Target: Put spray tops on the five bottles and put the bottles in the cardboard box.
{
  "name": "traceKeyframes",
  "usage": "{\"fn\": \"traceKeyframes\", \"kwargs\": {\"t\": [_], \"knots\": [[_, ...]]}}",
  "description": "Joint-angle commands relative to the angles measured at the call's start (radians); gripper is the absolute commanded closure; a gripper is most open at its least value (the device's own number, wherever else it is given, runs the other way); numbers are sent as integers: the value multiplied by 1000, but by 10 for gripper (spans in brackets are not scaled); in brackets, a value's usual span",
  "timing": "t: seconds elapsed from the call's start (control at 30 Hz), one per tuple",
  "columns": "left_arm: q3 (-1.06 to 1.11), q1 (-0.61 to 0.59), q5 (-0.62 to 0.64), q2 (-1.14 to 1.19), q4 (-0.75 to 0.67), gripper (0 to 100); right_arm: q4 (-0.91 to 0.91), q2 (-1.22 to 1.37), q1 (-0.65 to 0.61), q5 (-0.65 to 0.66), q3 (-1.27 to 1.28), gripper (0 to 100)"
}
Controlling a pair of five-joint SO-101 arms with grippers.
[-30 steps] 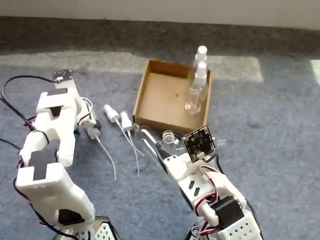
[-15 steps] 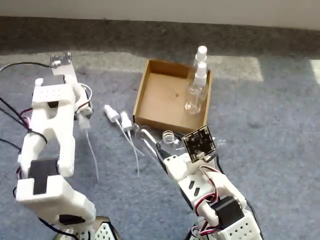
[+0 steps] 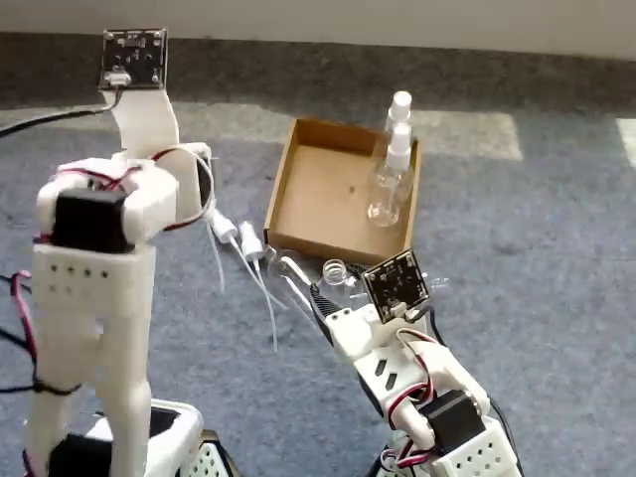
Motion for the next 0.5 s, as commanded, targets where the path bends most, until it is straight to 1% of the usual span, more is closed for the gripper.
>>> {"fn": "traceKeyframes", "kwargs": {"t": [0.0,0.03,0.1,0.17,0.23,0.33,0.47], "knots": [[-38,81,5,-170,-2,892,-1,-10,-8,11,-10,995],[-39,94,5,-197,-3,892,-1,-10,-8,9,-10,995],[-36,131,5,-242,-55,892,-4,-10,-8,5,-8,995],[-38,191,6,-268,-107,897,-30,-10,-10,3,-8,995],[-36,260,8,-286,-161,926,-54,-10,-10,3,-7,995],[-36,364,11,-274,-244,978,-59,-10,-10,3,-7,995],[-38,464,12,-225,-293,993,-59,-12,-10,3,-7,995]]}}
